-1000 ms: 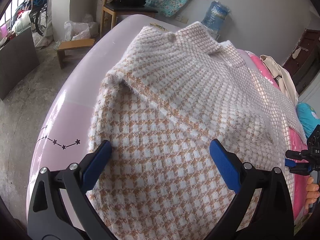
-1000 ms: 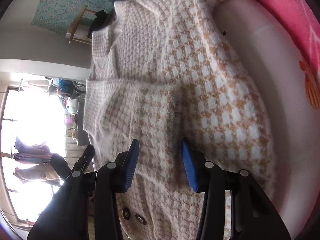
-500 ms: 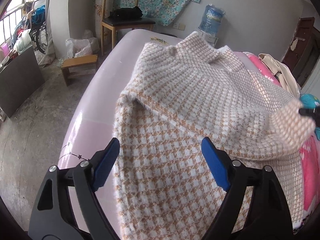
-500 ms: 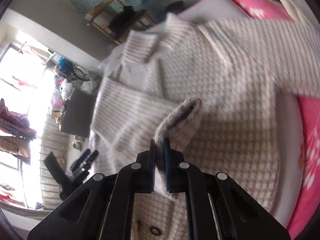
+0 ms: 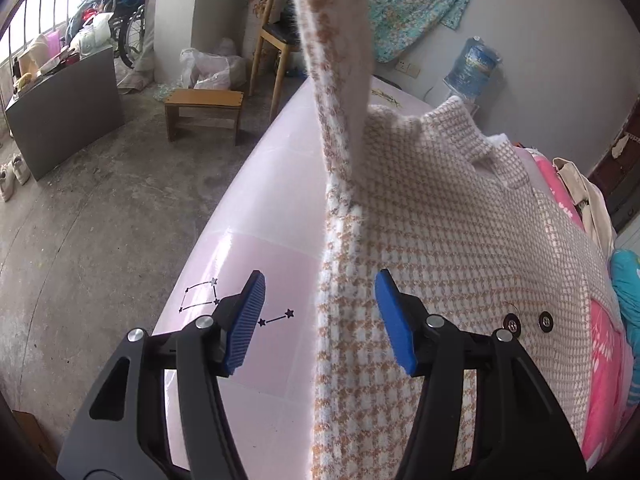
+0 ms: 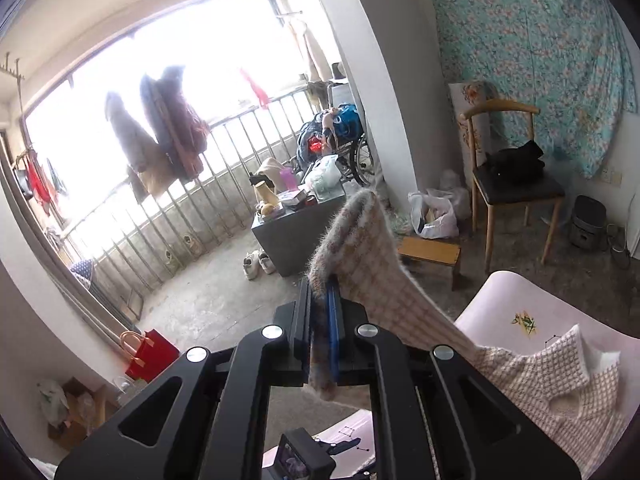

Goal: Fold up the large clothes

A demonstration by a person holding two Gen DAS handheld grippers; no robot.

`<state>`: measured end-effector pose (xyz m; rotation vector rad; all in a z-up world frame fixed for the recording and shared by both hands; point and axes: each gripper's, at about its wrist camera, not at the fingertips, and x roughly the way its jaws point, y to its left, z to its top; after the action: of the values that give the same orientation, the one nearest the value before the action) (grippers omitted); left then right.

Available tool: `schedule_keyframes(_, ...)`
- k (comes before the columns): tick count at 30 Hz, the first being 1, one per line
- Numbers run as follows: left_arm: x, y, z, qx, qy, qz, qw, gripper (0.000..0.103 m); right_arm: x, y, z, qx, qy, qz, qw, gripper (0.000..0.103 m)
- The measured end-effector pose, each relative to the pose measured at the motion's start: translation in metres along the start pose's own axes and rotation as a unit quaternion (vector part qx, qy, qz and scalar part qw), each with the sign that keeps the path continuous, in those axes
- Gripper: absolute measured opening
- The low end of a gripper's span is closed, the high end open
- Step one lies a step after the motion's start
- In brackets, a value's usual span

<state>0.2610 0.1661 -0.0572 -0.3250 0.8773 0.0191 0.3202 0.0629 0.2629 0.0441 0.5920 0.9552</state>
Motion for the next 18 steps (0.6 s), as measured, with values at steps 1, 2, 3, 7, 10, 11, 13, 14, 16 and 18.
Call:
schedule_keyframes(1,0.003,0.0,0.003,0.0,0.001,0.0,1.0,0.053,-0.002,-0.017,-0.006,0.008,0.0,-0.017,1.0,0.007)
schedule_keyframes(2,0.007,-0.001,0.005,0.003,0.003,-0.001,1.0,0.051,-0.006,-0.039,-0.014,0.019,0.0,-0.042,0.999,0.007)
schedule_keyframes(3,0.012,-0.003,0.008,0.007,0.005,0.0,1.0,0.048,-0.01,-0.066,-0.025,0.037,0.002,-0.064,0.997,0.007)
schedule_keyframes(7,0.03,-0.011,0.016,0.023,0.017,0.008,0.9996,0.039,-0.034,-0.18,-0.09,0.147,0.032,-0.127,0.98,0.007)
schedule_keyframes(10,0.044,-0.016,0.018,0.03,0.035,0.014,0.9988,0.026,-0.047,-0.248,-0.151,0.224,0.064,-0.159,0.959,0.007)
schedule_keyframes(11,0.047,-0.018,0.018,0.033,0.04,0.015,0.9985,0.021,-0.049,-0.263,-0.169,0.241,0.073,-0.165,0.954,0.007)
schedule_keyframes(13,0.049,-0.022,0.018,0.045,0.039,0.027,0.9979,0.019,-0.057,-0.285,-0.203,0.265,0.083,-0.179,0.944,0.007)
schedule_keyframes(14,0.05,-0.025,0.018,0.051,0.04,0.032,0.9974,0.018,-0.06,-0.294,-0.216,0.274,0.086,-0.185,0.94,0.007)
schedule_keyframes(16,0.05,-0.027,0.019,0.057,0.043,0.04,0.9966,0.018,-0.068,-0.308,-0.234,0.289,0.087,-0.193,0.934,0.007)
schedule_keyframes(18,0.05,-0.027,0.02,0.059,0.045,0.044,0.9963,0.017,-0.078,-0.319,-0.246,0.303,0.08,-0.189,0.931,0.007)
